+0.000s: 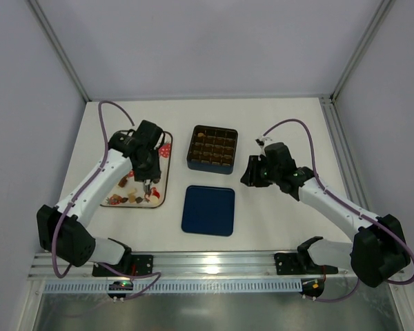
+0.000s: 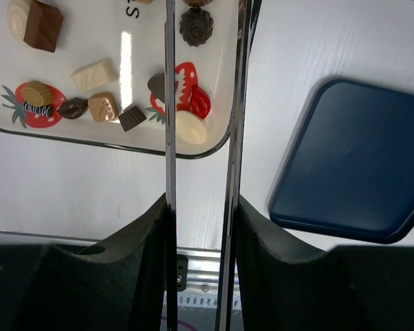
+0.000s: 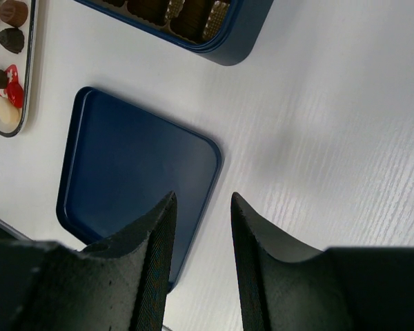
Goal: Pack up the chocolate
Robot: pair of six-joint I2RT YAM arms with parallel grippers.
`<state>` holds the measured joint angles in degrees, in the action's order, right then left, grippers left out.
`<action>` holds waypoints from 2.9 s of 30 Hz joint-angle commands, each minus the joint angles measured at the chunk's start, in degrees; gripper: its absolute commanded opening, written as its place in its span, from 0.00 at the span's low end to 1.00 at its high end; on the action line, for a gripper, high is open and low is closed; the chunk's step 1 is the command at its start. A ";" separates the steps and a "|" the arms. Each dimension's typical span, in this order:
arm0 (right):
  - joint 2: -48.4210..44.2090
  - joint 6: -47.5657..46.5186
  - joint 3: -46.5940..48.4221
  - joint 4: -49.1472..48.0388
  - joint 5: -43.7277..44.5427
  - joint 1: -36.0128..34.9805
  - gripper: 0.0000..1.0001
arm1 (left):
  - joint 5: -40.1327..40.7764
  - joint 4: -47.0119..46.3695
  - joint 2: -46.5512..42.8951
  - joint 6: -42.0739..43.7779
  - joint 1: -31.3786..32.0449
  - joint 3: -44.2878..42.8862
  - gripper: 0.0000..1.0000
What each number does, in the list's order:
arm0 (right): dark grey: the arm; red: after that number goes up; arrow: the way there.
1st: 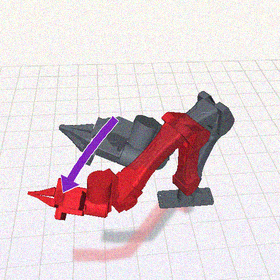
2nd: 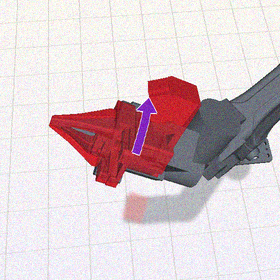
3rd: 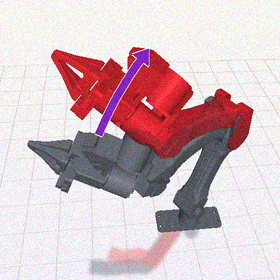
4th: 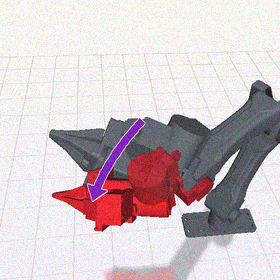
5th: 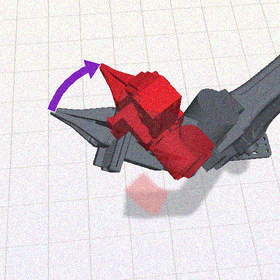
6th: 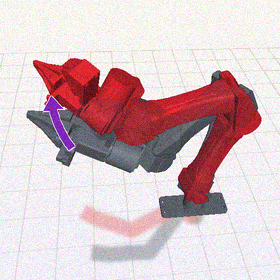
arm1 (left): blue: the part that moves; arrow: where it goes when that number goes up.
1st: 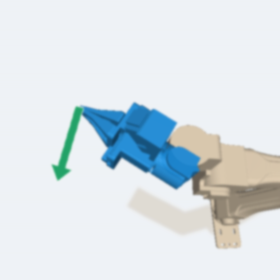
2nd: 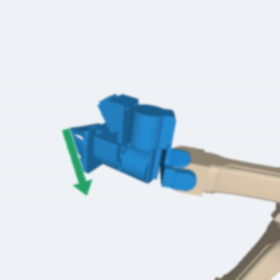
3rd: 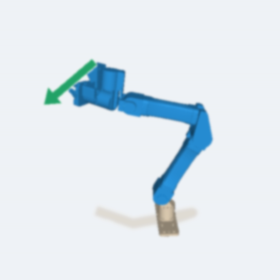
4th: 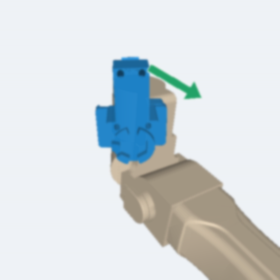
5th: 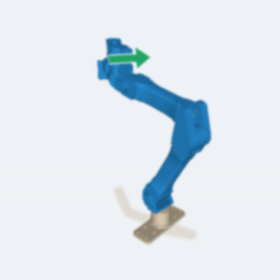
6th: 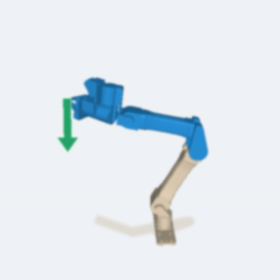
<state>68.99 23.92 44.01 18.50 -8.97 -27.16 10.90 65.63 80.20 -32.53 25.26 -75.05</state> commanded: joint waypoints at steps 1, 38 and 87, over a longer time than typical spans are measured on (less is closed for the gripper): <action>-0.44 0.07 -0.59 -2.59 -1.22 0.09 0.39 | 0.36 -0.67 -3.47 -0.16 -0.82 1.48 0.38; 1.06 0.78 -1.56 -4.17 -2.36 0.17 0.39 | -1.32 -6.30 1.53 3.18 -6.45 6.84 0.38; -3.77 -0.54 1.96 3.38 2.55 1.58 0.39 | -5.62 0.38 31.39 2.56 8.31 -42.27 0.17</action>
<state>68.01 24.08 43.40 20.29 -8.08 -26.15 6.33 66.24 107.46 -29.74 32.23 -111.35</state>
